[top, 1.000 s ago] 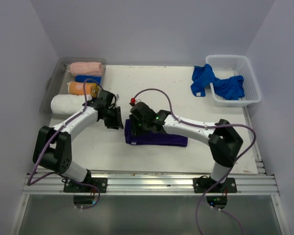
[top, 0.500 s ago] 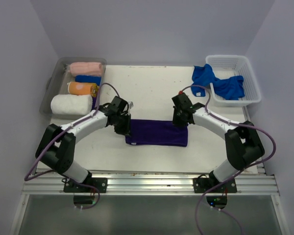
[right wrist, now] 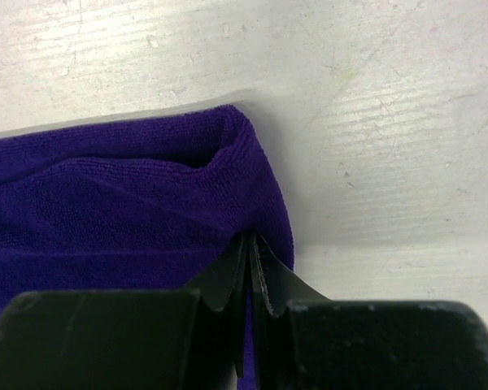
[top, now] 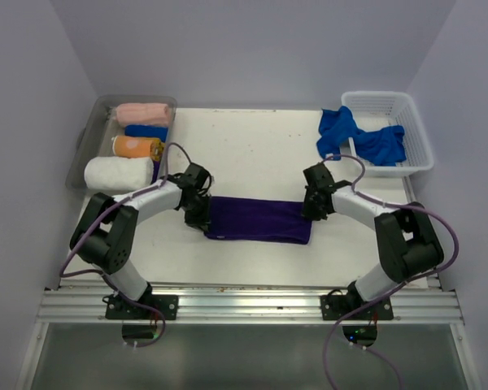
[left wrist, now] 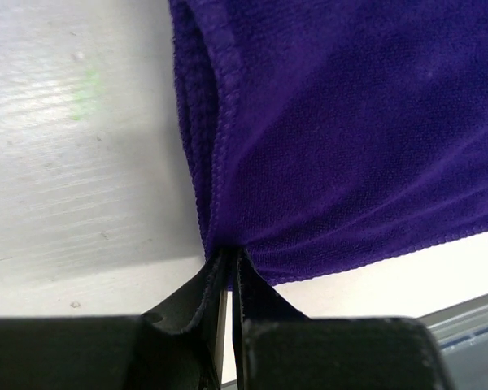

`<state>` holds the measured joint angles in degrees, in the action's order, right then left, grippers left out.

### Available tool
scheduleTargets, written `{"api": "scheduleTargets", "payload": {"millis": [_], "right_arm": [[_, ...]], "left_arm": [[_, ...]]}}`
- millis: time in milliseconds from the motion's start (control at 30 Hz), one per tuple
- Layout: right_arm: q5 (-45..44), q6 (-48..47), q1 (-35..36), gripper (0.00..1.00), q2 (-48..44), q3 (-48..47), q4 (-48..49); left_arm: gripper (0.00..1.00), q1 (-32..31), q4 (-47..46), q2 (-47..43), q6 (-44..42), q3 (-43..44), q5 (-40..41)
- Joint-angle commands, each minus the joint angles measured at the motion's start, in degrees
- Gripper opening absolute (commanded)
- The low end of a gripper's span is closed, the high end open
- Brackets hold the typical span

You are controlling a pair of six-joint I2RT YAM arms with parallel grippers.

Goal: Roll the towels
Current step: Fold the towel

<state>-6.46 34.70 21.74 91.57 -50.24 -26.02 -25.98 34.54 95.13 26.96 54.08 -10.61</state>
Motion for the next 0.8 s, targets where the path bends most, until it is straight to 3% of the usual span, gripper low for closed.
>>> {"api": "scheduleTargets", "payload": {"millis": [0, 133, 200, 300, 367, 533, 667, 767], "right_arm": [[1.36, 3.96, 0.50, 0.04, -0.07, 6.97, 2.81], [1.89, 12.04, 4.44, 0.04, -7.18, 14.45, 4.75], [0.22, 18.19, 10.30, 0.04, -12.54, 17.35, 3.97], [-3.27, 24.88, 18.31, 0.04, -18.69, 17.64, 1.00], [-5.48, 26.12, 20.09, 0.04, -22.29, 15.80, -1.91], [-12.96, 17.28, 20.19, 0.13, -24.52, 9.82, -6.76], [-11.47, 9.09, 20.19, 0.11, -15.21, 0.08, -8.16], [-8.40, 5.22, 20.19, 0.10, -9.14, -2.14, -5.81]], "left_arm": [[0.09, 1.10, 2.71, -1.79, -1.29, 2.51, 5.77], [0.10, 2.25, 5.53, -5.30, -0.77, 5.58, 8.75], [0.10, 2.25, 7.10, -6.10, 0.19, 8.75, 9.82], [0.11, 2.33, 8.17, -6.10, 1.43, 11.82, 11.83], [0.12, 2.16, 8.26, -6.10, 2.22, 12.27, 13.07], [0.12, 0.14, 6.24, -4.70, 2.75, 10.26, 10.97], [0.12, -1.79, 2.47, -3.38, 3.89, 7.19, 7.89], [0.12, -1.80, -0.08, -1.80, 4.06, 5.77, 7.36]]}}
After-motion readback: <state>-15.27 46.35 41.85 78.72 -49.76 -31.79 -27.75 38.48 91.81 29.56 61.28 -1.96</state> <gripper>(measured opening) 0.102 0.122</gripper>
